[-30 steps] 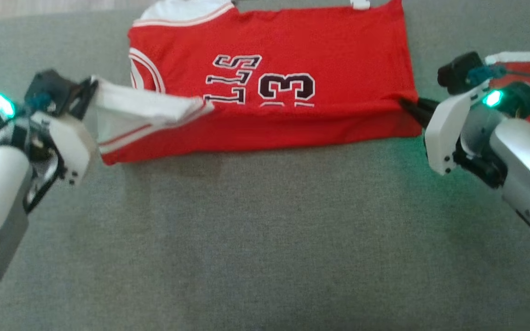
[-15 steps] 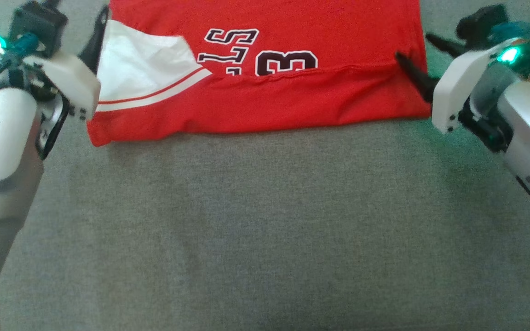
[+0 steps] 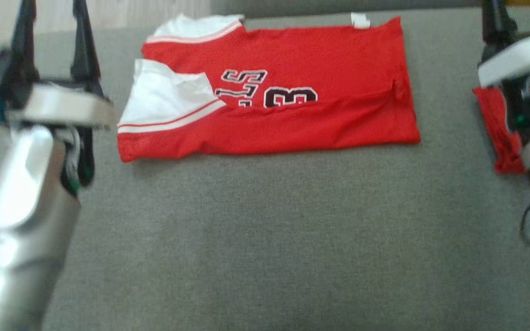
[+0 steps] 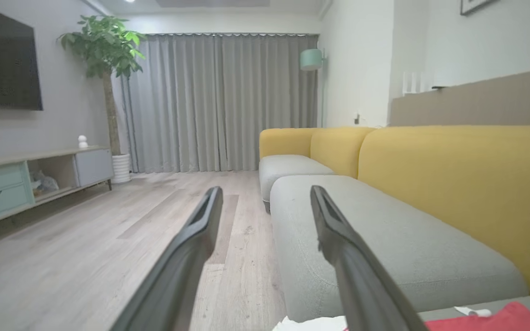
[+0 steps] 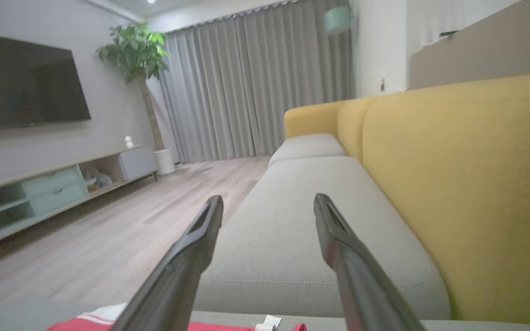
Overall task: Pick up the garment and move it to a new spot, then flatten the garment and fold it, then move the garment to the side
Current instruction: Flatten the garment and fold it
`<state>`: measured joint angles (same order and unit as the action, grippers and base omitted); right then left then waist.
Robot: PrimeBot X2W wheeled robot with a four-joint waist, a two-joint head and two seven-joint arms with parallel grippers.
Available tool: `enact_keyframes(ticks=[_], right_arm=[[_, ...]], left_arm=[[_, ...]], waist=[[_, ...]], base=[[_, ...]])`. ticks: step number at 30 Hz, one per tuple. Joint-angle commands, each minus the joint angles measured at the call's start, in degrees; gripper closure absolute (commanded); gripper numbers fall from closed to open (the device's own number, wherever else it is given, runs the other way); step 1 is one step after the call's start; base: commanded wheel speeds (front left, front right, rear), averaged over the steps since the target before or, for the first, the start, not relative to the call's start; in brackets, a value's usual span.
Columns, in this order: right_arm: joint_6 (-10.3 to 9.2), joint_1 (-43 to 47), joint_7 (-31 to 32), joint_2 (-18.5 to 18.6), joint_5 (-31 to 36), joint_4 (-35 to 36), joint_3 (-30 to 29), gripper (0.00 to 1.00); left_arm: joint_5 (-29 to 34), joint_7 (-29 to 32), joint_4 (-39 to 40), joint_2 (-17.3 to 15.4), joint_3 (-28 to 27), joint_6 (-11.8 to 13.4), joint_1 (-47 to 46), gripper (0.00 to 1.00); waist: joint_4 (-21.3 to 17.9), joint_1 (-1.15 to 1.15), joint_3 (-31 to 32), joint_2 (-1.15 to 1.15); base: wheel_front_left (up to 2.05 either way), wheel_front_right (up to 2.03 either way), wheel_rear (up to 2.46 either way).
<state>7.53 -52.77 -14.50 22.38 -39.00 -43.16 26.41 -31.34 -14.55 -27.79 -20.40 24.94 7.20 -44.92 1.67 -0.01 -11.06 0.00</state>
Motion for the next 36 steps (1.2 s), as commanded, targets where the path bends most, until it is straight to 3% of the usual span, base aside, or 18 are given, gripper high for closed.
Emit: enact_keyframes(ticks=[1, 5, 11, 16, 23, 27, 36], right_arm=[[-0.04, 6.03, -0.48, -3.05, 3.23, 4.14, -5.37, 0.00], [-0.04, 18.42, -0.49, -10.30, 11.33, 12.13, -16.38, 0.00], [-0.04, 33.14, -0.49, -18.42, 19.45, 21.64, -23.24, 0.00], [-0.04, 39.48, -0.49, -19.41, 20.09, 25.70, -24.50, 0.00], [-0.04, 42.03, -0.50, -19.49, 18.89, 28.87, -21.78, 0.00], [-0.04, 40.73, -0.50, -19.49, 19.20, 29.70, -21.07, 0.00], [-0.04, 38.07, -0.50, -19.50, 19.44, 31.77, -19.84, 0.00]], left_arm=[[-0.71, -0.38, 3.91, -1.17, -3.53, 1.18, 2.34, 0.00], [1.20, -0.42, 11.80, 0.54, -5.13, 3.06, 12.34, 0.00], [5.94, -0.43, 18.19, 4.08, -9.07, 5.91, 26.56, 0.00], [7.78, -0.44, 18.86, 7.36, -12.63, 5.39, 33.40, 0.00], [10.64, -0.44, 16.21, 10.25, -16.55, 1.13, 35.30, 0.00], [11.26, -0.44, 11.03, 10.22, -16.62, -1.00, 32.53, 0.00], [10.42, 3.11, -3.32, 8.12, -16.72, -3.04, 21.49, 0.00]], waist=[[0.43, 0.01, 2.76, 0.00], [0.66, 0.01, 5.61, 0.00], [0.33, 0.01, 8.14, 0.00], [-0.18, 0.01, 8.10, 0.00], [-1.15, 0.01, 6.87, 0.00], [-1.93, 0.01, 4.87, 0.00], [-4.39, 0.01, -1.83, 0.00]], base=[[0.00, 0.00, 0.00], [0.00, 0.00, 0.00], [0.00, 0.00, 0.00], [0.00, 0.00, 0.00], [0.00, 0.00, 0.00], [0.00, 0.00, 0.00], [0.00, 0.00, 0.00]])
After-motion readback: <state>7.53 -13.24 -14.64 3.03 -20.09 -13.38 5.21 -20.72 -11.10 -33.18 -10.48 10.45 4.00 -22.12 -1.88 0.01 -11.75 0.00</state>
